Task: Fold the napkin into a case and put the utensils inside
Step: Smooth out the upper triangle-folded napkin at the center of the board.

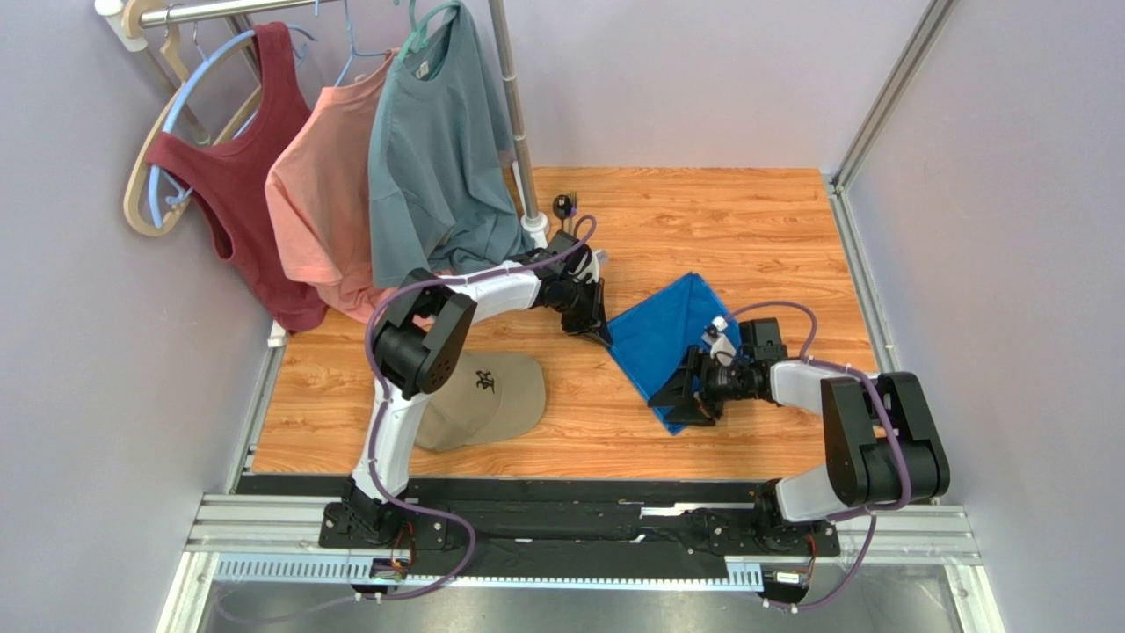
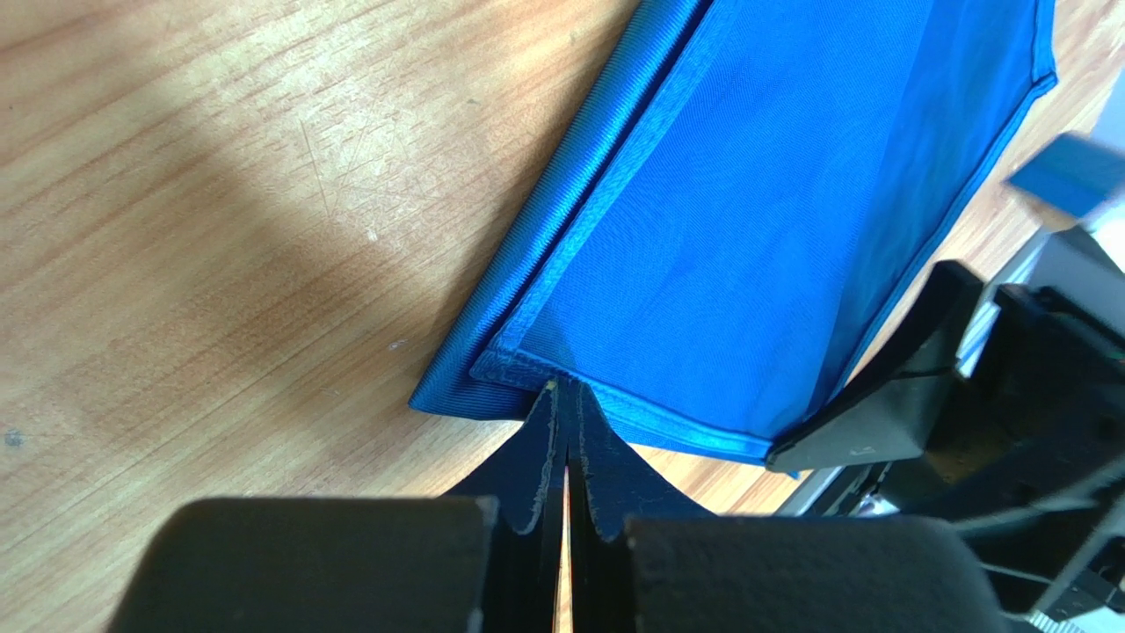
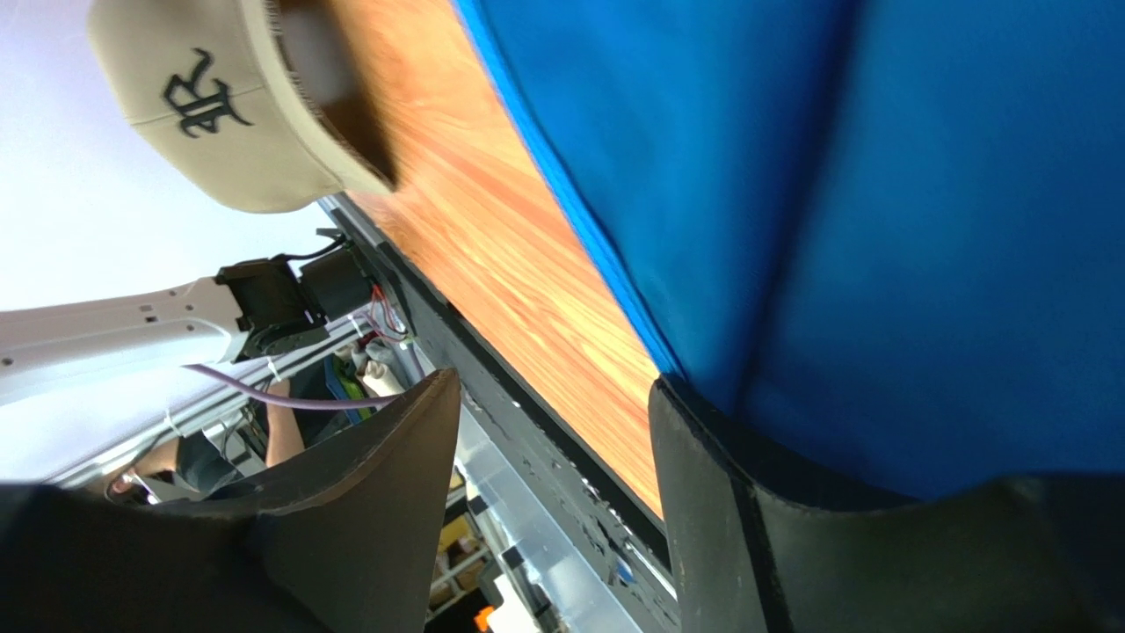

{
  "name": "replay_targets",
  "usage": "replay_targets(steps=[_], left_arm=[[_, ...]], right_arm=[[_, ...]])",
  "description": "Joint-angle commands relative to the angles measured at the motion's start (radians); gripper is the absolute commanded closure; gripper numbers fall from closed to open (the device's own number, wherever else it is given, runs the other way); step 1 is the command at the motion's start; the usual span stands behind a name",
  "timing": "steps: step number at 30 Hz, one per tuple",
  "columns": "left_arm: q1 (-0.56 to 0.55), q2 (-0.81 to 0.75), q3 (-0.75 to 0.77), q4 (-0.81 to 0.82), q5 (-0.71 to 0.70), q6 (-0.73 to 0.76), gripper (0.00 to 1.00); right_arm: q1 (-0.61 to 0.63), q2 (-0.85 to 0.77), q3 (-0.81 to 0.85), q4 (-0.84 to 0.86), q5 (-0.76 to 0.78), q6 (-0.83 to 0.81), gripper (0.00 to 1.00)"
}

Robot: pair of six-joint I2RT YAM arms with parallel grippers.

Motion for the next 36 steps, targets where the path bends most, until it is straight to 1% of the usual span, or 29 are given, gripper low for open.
replay_targets(steps=[1, 6, 9, 11, 12, 15, 18, 19, 22, 25, 28, 29, 30, 31, 33, 36], left_arm=[[0.010, 0.027, 0.030, -0.033, -0.044, 0.014, 1.00], [0.022, 0.046, 0.062, -0.055, -0.040, 0.018, 1.00], [0.025, 0.049, 0.065, -0.049, -0.032, 0.018, 1.00], [0.027, 0.050, 0.064, -0.044, -0.023, 0.015, 1.00], [0.025, 0.052, 0.065, -0.046, -0.021, 0.015, 1.00], [0.025, 0.049, 0.061, -0.041, -0.021, 0.014, 1.00], [0.025, 0.047, 0.061, -0.040, -0.023, 0.009, 1.00], [0.025, 0.047, 0.058, -0.038, -0.021, 0.009, 1.00], [0.025, 0.046, 0.056, -0.038, -0.024, 0.009, 1.00], [0.025, 0.044, 0.055, -0.038, -0.026, 0.011, 1.00], [0.025, 0.046, 0.053, -0.038, -0.027, 0.012, 1.00], [0.027, 0.044, 0.052, -0.038, -0.026, 0.014, 1.00], [0.025, 0.046, 0.052, -0.038, -0.026, 0.014, 1.00], [0.025, 0.044, 0.055, -0.038, -0.026, 0.014, 1.00], [0.025, 0.046, 0.058, -0.043, -0.023, 0.017, 1.00], [0.025, 0.049, 0.061, -0.044, -0.023, 0.020, 1.00]], right_arm=[[-0.019, -0.048, -0.045, -0.035, 0.037, -0.010, 0.42], [-0.033, -0.157, -0.070, -0.089, 0.092, 0.019, 0.43], [-0.032, -0.211, -0.027, -0.135, 0.107, -0.001, 0.44], [-0.032, -0.219, 0.002, -0.164, 0.095, -0.005, 0.43], [-0.028, -0.214, 0.021, -0.167, 0.068, -0.004, 0.43], [-0.002, -0.203, 0.062, -0.143, 0.054, 0.025, 0.43], [0.007, -0.148, 0.079, -0.101, 0.046, 0.034, 0.43], [0.007, -0.115, 0.061, -0.054, 0.038, 0.040, 0.43], [0.005, -0.044, 0.022, 0.000, 0.009, 0.050, 0.44], [0.005, -0.042, -0.053, -0.007, 0.032, 0.025, 0.45], [-0.021, -0.114, -0.099, -0.023, 0.057, 0.045, 0.45], [-0.025, -0.169, -0.091, -0.055, 0.078, 0.042, 0.45], [-0.024, -0.200, -0.065, -0.091, 0.156, 0.034, 0.45], [-0.024, -0.229, -0.056, -0.142, 0.179, 0.031, 0.45], [-0.024, -0.312, -0.041, -0.147, 0.173, 0.044, 0.44], [-0.018, -0.344, 0.010, -0.159, 0.140, 0.059, 0.43]])
